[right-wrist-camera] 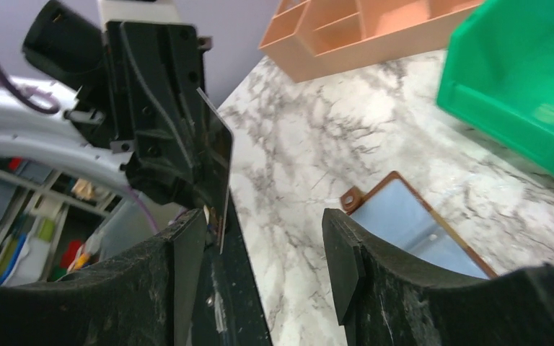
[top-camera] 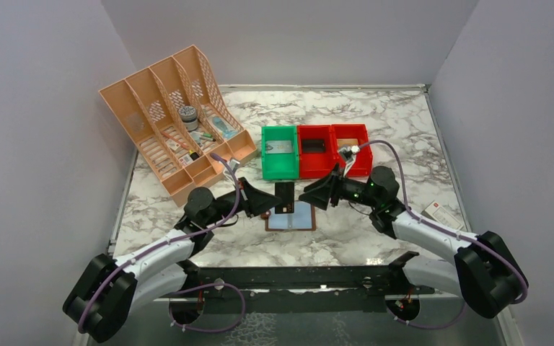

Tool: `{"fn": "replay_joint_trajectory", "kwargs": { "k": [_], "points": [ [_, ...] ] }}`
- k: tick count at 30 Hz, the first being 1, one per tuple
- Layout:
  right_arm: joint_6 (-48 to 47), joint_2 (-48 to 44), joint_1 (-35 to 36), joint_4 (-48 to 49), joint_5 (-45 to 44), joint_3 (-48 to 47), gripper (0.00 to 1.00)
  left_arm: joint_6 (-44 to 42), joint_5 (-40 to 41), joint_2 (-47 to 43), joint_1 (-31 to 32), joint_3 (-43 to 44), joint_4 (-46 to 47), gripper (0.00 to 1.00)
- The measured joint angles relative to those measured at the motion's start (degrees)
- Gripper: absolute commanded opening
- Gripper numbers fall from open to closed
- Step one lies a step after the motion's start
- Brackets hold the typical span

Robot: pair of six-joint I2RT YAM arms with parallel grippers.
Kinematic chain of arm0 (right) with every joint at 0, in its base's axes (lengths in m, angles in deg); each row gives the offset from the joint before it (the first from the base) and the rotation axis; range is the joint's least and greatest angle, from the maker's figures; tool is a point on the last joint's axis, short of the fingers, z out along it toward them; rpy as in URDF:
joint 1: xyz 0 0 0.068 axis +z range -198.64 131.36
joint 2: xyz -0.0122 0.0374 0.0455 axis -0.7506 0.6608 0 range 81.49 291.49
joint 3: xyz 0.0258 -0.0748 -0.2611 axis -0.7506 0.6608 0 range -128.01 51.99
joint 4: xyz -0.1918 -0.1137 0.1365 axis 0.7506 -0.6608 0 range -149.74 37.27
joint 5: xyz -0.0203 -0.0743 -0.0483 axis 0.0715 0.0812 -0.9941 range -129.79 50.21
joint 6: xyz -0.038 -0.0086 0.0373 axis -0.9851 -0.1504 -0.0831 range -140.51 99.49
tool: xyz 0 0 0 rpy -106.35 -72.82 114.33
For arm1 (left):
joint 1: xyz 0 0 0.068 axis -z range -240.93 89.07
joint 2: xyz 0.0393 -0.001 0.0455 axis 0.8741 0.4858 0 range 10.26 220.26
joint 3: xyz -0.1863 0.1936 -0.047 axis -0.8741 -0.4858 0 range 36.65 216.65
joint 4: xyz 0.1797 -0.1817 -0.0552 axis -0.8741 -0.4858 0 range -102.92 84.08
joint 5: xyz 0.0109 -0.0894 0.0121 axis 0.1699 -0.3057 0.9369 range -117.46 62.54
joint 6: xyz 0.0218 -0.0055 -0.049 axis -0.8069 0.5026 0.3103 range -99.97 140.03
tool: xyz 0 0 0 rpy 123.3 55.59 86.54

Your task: Take the credit cards out of the card holder

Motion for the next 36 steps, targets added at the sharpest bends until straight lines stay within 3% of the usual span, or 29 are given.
{"fn": "replay_joint_trajectory", "kwargs": {
  "k": [14, 36],
  "points": [
    [8.9, 8.4, 0.0, 12.0, 16.3, -3.2, 0.39, 3.3, -2.1, 4.0, 0.0, -0.1, 7.7, 0.00],
    [20.4, 16.0, 1.2, 25.9, 18.7, -4.4, 0.20, 6.8, -3.5, 6.6, 0.1, -0.1, 15.4, 0.00]
  ]
}}
